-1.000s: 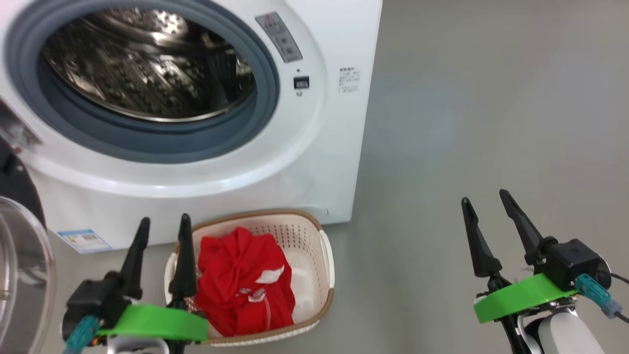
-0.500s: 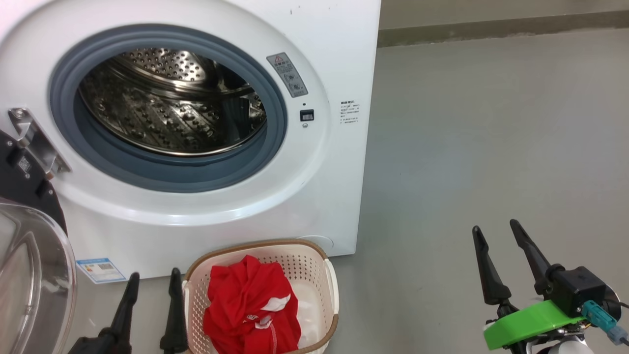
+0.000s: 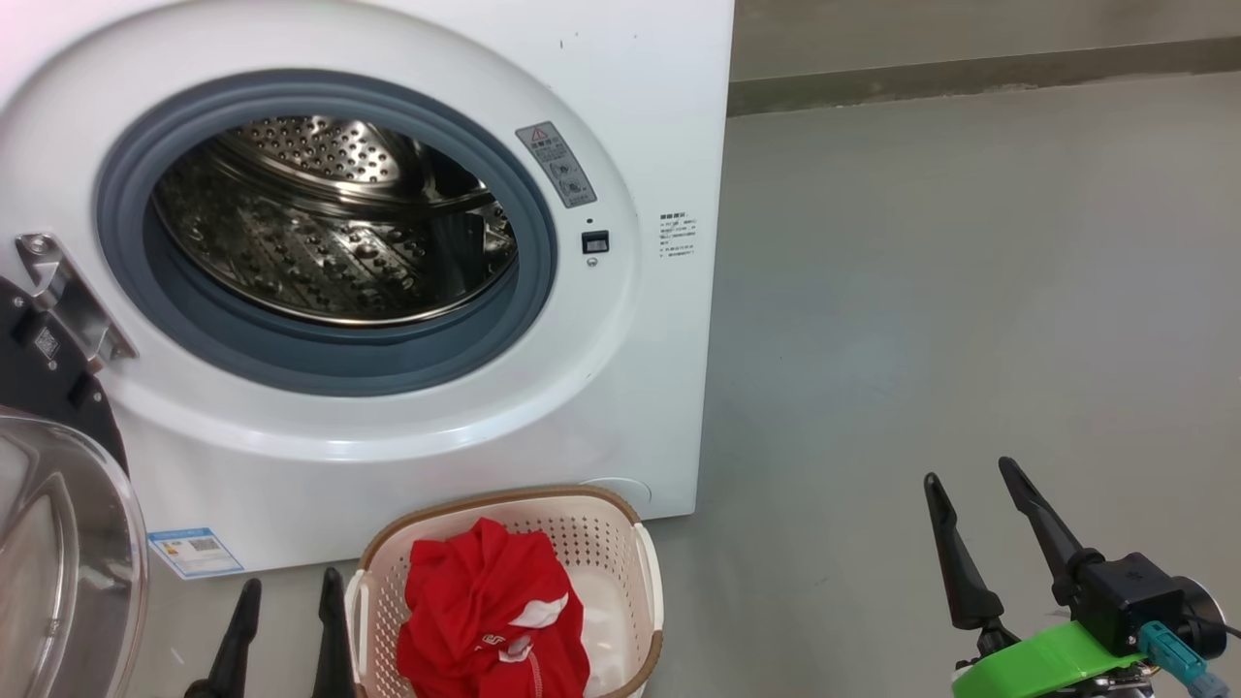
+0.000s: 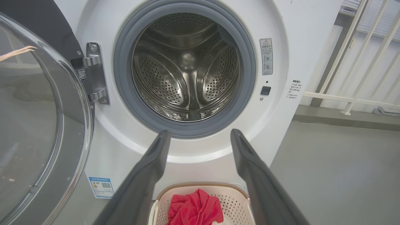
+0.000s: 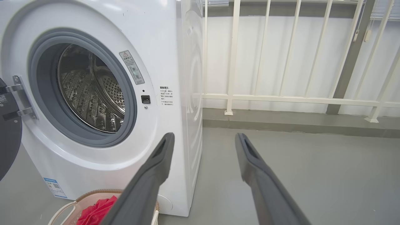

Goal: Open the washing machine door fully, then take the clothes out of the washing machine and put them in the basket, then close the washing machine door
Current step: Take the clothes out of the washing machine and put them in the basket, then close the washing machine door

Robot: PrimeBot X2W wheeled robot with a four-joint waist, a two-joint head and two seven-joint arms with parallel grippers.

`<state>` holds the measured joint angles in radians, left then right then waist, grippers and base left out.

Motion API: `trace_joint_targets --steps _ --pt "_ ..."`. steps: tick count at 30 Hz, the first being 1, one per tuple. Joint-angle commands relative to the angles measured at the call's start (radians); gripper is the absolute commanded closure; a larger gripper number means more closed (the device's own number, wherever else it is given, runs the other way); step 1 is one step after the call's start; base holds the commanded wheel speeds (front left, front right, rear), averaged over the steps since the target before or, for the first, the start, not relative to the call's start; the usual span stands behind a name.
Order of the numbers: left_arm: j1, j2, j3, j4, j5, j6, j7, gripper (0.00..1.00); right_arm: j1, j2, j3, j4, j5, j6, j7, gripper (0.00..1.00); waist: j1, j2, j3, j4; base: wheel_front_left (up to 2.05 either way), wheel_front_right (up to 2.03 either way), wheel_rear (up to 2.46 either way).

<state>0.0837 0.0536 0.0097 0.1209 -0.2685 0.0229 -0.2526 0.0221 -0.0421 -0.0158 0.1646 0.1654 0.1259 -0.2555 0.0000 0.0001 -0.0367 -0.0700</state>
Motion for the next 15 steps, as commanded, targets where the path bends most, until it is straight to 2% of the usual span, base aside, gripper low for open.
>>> trace_joint_targets --steps 1,10,15 --pt "-0.014 0.013 0.033 -0.022 -0.006 0.01 -0.008 0.0 -0.013 -0.008 0.026 -0.029 -0.01 0.005 -0.006 0.0 0.0 -0.0001 -0.001 0.0 0.0 0.0 0.0" --pt "-0.013 0.016 0.02 -0.027 0.004 0.027 -0.005 0.0 -0.003 -0.008 0.036 -0.028 -0.013 0.005 -0.006 0.0 0.0 -0.0001 -0.005 0.006 -0.02 0.02 0.0" --pt "-0.004 0.017 0.017 -0.034 0.002 0.035 0.006 0.0 -0.004 -0.008 0.036 -0.027 -0.012 0.005 -0.006 0.0 0.0 -0.0001 -0.01 0.004 -0.6 0.56 0.04"
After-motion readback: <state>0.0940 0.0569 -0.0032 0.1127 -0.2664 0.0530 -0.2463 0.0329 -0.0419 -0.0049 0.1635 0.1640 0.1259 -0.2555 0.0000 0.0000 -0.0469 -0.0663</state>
